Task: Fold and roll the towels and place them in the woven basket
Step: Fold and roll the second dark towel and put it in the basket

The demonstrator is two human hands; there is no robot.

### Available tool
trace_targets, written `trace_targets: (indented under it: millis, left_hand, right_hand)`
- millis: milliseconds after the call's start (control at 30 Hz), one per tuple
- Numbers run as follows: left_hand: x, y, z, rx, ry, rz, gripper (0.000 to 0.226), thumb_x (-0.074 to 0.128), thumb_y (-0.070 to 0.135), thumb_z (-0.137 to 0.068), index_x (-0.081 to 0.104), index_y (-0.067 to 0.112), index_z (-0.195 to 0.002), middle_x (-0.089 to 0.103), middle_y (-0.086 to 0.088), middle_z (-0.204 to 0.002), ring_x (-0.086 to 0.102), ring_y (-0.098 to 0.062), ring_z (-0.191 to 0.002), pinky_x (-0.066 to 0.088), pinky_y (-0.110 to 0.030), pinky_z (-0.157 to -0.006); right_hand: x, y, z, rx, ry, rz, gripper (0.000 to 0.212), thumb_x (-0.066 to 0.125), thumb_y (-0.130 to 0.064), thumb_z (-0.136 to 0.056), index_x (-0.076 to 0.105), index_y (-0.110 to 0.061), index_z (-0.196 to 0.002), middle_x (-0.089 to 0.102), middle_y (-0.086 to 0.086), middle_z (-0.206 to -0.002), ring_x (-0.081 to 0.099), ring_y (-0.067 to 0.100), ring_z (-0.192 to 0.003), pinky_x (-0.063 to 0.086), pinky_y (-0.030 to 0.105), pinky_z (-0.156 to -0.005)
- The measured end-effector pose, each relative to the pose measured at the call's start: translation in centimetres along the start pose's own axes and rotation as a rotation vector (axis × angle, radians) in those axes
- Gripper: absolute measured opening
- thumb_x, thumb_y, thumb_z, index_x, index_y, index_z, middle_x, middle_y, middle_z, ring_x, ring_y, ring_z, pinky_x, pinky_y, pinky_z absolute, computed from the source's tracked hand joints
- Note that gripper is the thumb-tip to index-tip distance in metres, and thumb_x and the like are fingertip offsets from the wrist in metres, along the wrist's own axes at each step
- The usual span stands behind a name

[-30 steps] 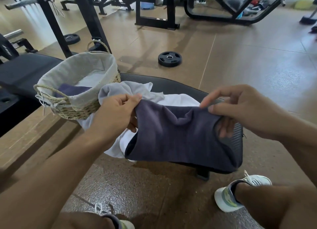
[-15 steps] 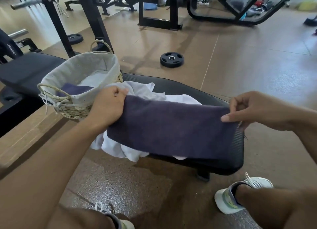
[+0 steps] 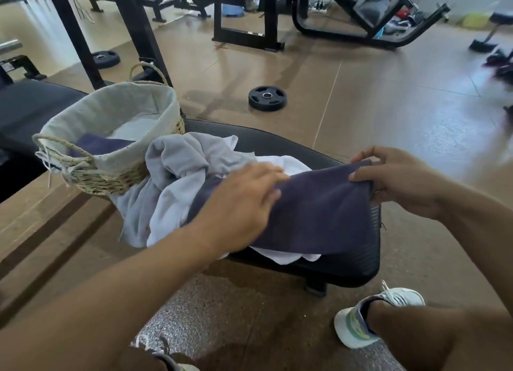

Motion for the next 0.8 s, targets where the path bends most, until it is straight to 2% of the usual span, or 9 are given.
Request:
trace_targets:
  millis: [100, 200, 300, 400, 533, 667, 733, 800]
  left_hand:
    - [3.7, 0.5, 0.9, -0.019, -0.194, -0.036, 0.052, 0.035, 0.039, -0.102, 0.046, 0.019, -0.149, 0.038, 0.003, -0.159, 0.023, -0.012, -0.151, 0.016, -0.033, -0.124]
    - [5.3, 0.3, 1.4, -0.034, -0.289, -0.05, 0.059, 0.027, 0.048, -0.104, 0.029, 0.023, -0.157, 0.021, 0.007, -0.166, 0.006, -0.008, -0.154, 0.003, -0.031, -0.126]
    - [7.0, 0.2, 2.1, -0.044, -0.417, -0.03, 0.063, 0.031, 0.055, -0.104, 0.016, 0.03, -0.16, 0.008, 0.012, -0.168, -0.004, -0.003, -0.154, -0.002, -0.033, -0.126]
    - [8.5, 0.0, 2.9, -0.019, -0.526, -0.066, 0.072, 0.03, 0.067, -0.098, 0.009, 0.035, -0.16, 0.001, 0.012, -0.168, -0.009, -0.003, -0.153, -0.004, -0.037, -0.126]
    - [9.5, 0.4, 3.0, 0.006, -0.541, -0.082, 0.08, 0.028, 0.075, -0.093, 0.005, 0.037, -0.16, -0.005, 0.012, -0.168, -0.017, -0.003, -0.152, -0.008, -0.039, -0.126]
    - [9.7, -0.1, 2.6, -0.052, -0.497, -0.143, 0.096, 0.027, 0.087, -0.083, 0.001, 0.036, -0.16, -0.008, 0.012, -0.168, -0.023, -0.005, -0.151, -0.015, -0.048, -0.123]
    - [9.7, -0.2, 2.6, -0.039, -0.505, -0.133, 0.101, 0.032, 0.089, -0.08, 0.002, 0.034, -0.16, -0.006, 0.012, -0.168, -0.02, -0.005, -0.151, -0.014, -0.048, -0.123]
    - [9.4, -0.3, 2.3, 0.005, -0.498, -0.045, 0.1, 0.042, 0.085, -0.081, 0.01, 0.033, -0.16, 0.004, 0.012, -0.168, -0.01, -0.002, -0.153, -0.01, -0.044, -0.125]
  right_hand:
    - [1.1, -1.9, 1.9, -0.022, -0.13, -0.264, 0.021, 0.06, 0.0, -0.092, 0.062, -0.015, -0.107, 0.062, 0.008, -0.078, 0.055, 0.017, -0.059, 0.05, 0.023, -0.045]
    - [1.4, -3.0, 3.3, 0.003, -0.137, -0.396, 0.024, 0.052, 0.005, -0.093, 0.061, -0.014, -0.105, 0.057, 0.001, -0.059, 0.046, 0.008, -0.037, 0.041, 0.016, -0.032]
    - [1.6, -2.8, 3.6, 0.045, -0.074, -0.469, 0.028, 0.047, 0.007, -0.093, 0.06, -0.016, -0.105, 0.053, -0.002, -0.055, 0.041, 0.004, -0.032, 0.034, 0.013, -0.029]
    - [2.1, -2.5, 3.5, 0.03, -0.019, -0.458, 0.031, 0.049, 0.01, -0.092, 0.059, -0.014, -0.109, 0.052, -0.001, -0.058, 0.041, 0.006, -0.034, 0.034, 0.015, -0.03]
    - [2.7, -2.4, 3.5, 0.009, 0.03, -0.523, 0.029, 0.05, 0.009, -0.092, 0.056, -0.013, -0.108, 0.05, 0.0, -0.059, 0.042, 0.007, -0.036, 0.035, 0.016, -0.031]
    - [3.6, -2.9, 3.7, -0.026, 0.035, -0.563, 0.027, 0.05, 0.009, -0.092, 0.056, -0.014, -0.104, 0.047, 0.003, -0.063, 0.042, 0.009, -0.037, 0.037, 0.018, -0.031]
    - [4.7, -3.2, 3.6, -0.041, 0.003, -0.553, 0.027, 0.05, 0.01, -0.092, 0.056, -0.013, -0.103, 0.048, 0.004, -0.061, 0.043, 0.01, -0.036, 0.037, 0.019, -0.031]
    - [5.8, -3.6, 3.5, -0.06, -0.025, -0.529, 0.027, 0.05, 0.011, -0.091, 0.057, -0.013, -0.102, 0.048, 0.005, -0.06, 0.044, 0.012, -0.036, 0.039, 0.02, -0.031]
Point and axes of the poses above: each hand's wrist, its own z-axis away from the middle knuckle, its own x-axis out of the palm, y = z × x, the point moved 9 cm from there along -z, towards the middle knuckle
